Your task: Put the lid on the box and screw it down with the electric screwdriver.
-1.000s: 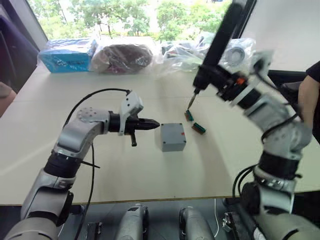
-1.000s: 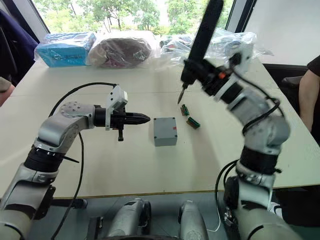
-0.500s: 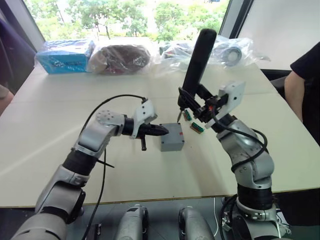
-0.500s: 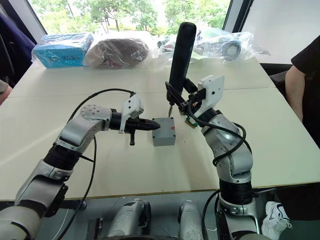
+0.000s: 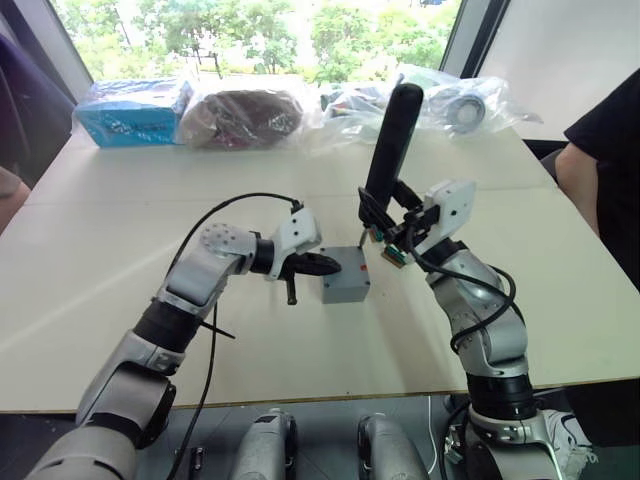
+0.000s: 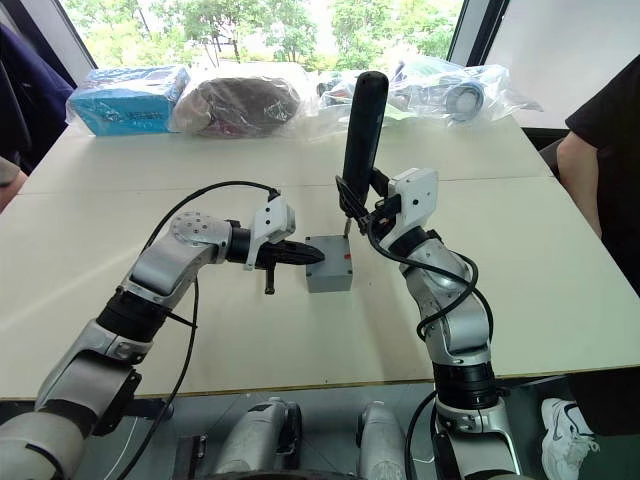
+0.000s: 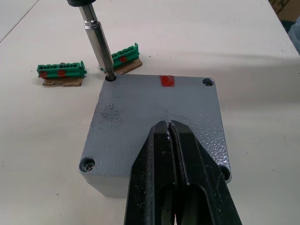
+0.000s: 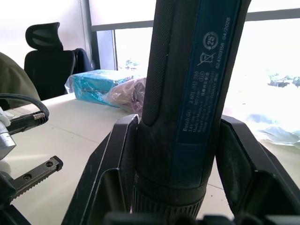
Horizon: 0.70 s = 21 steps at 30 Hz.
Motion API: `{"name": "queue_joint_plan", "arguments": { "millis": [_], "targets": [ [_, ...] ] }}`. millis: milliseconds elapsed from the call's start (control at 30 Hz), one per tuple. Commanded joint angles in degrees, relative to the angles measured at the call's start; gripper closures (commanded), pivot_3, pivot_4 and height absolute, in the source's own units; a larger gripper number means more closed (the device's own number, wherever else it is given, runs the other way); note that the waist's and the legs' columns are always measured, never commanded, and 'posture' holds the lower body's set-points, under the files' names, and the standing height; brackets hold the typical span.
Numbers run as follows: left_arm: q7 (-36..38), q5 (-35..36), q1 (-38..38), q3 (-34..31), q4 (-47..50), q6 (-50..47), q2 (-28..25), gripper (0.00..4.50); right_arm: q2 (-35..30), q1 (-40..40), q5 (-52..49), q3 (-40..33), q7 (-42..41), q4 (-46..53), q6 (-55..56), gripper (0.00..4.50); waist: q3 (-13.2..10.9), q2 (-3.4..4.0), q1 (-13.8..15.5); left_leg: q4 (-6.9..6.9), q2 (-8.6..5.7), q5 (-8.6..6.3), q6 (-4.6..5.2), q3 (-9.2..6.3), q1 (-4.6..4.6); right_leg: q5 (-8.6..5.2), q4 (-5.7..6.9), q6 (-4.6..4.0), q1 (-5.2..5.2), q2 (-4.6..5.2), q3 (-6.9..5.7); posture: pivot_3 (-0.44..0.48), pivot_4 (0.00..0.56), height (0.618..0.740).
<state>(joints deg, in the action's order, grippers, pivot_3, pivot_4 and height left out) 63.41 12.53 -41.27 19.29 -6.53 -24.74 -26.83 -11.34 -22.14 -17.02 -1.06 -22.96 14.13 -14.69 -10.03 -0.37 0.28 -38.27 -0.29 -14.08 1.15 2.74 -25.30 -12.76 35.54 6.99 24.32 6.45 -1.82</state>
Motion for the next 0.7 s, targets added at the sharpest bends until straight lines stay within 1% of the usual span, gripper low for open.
{"name": "queue_joint_plan", "arguments": {
  "millis": [33,233,300,367,400,467,700],
  "targets": [
    [-0.3,-0.5,0.3,-0.7,0.4,-0.4,0.0,4.50,0.3,0.8,0.3,0.2,0.1,0.5,2.0,2.64,0.0,0.00,0.0,0.00,0.00,0.00,0.00,0.00,0.00,0.00,0.00,0.00,0.00,0.00,0.00,0.000,0.150,0.740],
    [-0.4,-0.5,0.4,-0.5,0.6,-0.6,0.0,4.50,-0.9,3.9,2.0,3.2,-0.4,-0.9,-0.3,2.64,0.1,-0.04,0.0,0.00,0.00,0.00,0.00,0.00,0.06,0.00,0.00,0.00,-0.07,0.00,0.00,0.000,0.150,0.740],
    [-0.4,-0.6,0.7,-0.3,0.8,-0.6,0.0,4.50,-1.3,5.0,2.4,4.1,0.3,-1.4,-3.7,2.64,0.1,-0.05,0.0,0.00,0.01,0.00,0.00,0.00,0.20,0.00,0.00,-0.01,-0.22,0.00,0.00,0.000,0.150,0.740],
    [-0.4,-0.7,0.8,-0.3,0.9,-0.7,0.1,4.50,-1.8,5.4,3.2,4.7,0.8,-2.5,-5.2,2.64,0.1,-0.06,-0.1,0.04,0.03,-0.01,0.02,-0.01,0.48,-0.02,-0.05,-0.02,-0.51,-0.01,0.00,0.000,0.150,0.740],
    [-0.5,-0.7,0.9,-0.3,1.0,-0.8,0.1,4.50,-2.0,5.3,3.4,4.9,0.8,-2.9,-5.6,2.64,0.1,-0.07,-0.1,0.11,0.05,-0.03,0.04,0.00,0.83,-0.02,-0.16,-0.03,-0.84,-0.01,-0.01,0.000,0.150,0.740],
    [-0.5,-0.8,0.9,-0.4,1.1,-1.0,0.3,4.50,-2.2,5.1,3.6,5.2,0.5,-3.4,-6.0,2.64,0.3,-0.14,-0.1,0.15,0.11,-0.10,0.12,-0.02,1.19,-0.16,-0.22,-0.23,-1.20,-0.01,-0.02,0.000,0.150,0.740],
    [-0.8,-0.9,1.1,-0.7,1.2,-1.2,0.6,4.50,-3.0,4.6,3.9,6.0,-0.9,-4.9,-7.0,2.64,0.5,-0.19,-0.1,0.15,0.19,-0.11,0.13,-0.04,1.22,-0.16,-0.22,-0.25,-1.22,-0.01,-0.01,0.000,0.150,0.740]
  ]
}}
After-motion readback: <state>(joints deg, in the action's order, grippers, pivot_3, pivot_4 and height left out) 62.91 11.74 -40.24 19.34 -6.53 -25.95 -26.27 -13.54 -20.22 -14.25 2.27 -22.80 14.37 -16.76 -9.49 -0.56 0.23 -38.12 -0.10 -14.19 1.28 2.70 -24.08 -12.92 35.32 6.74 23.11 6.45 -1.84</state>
